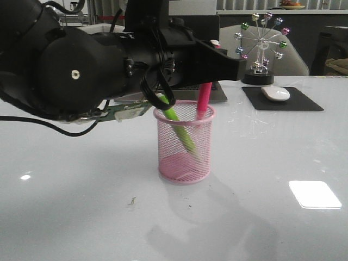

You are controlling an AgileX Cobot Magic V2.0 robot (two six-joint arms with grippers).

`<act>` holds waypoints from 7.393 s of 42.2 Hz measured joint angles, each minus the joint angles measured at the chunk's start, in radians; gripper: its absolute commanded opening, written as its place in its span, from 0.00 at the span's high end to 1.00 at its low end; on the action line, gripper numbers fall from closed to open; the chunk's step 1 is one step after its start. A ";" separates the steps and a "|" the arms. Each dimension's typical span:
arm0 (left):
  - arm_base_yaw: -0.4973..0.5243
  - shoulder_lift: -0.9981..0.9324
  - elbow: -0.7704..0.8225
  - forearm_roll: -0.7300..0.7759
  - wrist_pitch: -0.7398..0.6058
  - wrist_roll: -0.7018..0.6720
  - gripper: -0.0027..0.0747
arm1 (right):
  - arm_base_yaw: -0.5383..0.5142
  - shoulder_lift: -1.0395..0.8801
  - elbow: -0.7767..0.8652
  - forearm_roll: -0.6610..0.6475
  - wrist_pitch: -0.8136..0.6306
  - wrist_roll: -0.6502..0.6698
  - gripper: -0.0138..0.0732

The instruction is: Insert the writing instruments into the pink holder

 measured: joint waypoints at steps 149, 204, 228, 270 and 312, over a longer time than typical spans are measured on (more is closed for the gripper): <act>0.267 -1.515 0.402 0.263 1.420 -0.104 0.85 | 0.000 0.000 0.000 -0.028 -0.022 0.000 0.78; 0.813 -1.882 0.942 0.108 0.888 -0.032 0.85 | 0.000 0.000 0.004 -0.029 -0.022 0.000 0.78; 0.813 -1.882 0.942 0.095 0.888 -0.012 0.85 | 0.000 0.000 0.004 -0.029 -0.022 0.000 0.78; 0.813 -1.882 0.942 0.095 0.885 -0.012 0.85 | -0.390 -0.366 0.387 0.056 -0.397 -0.117 0.78; 0.813 -1.882 0.942 0.095 0.883 -0.012 0.85 | -0.614 -0.636 0.832 0.178 -0.949 -0.117 0.78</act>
